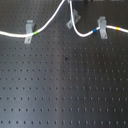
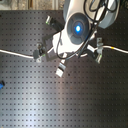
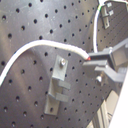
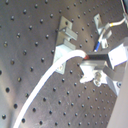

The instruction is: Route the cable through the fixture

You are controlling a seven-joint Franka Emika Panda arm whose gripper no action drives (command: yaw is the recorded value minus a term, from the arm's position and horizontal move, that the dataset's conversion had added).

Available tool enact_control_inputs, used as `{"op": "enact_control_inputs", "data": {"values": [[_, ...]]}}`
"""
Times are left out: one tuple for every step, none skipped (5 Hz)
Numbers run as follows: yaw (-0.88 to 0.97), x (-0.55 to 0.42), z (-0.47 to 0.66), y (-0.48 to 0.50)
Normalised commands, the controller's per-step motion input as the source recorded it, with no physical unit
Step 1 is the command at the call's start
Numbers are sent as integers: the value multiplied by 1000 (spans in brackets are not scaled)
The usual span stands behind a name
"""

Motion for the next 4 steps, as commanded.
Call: {"op": "enact_control_inputs", "data": {"values": [[-834, -276, 88, -31], [-931, -203, 98, -19], [-1000, -143, 100, 23], [-1000, -61, 80, 14]]}}
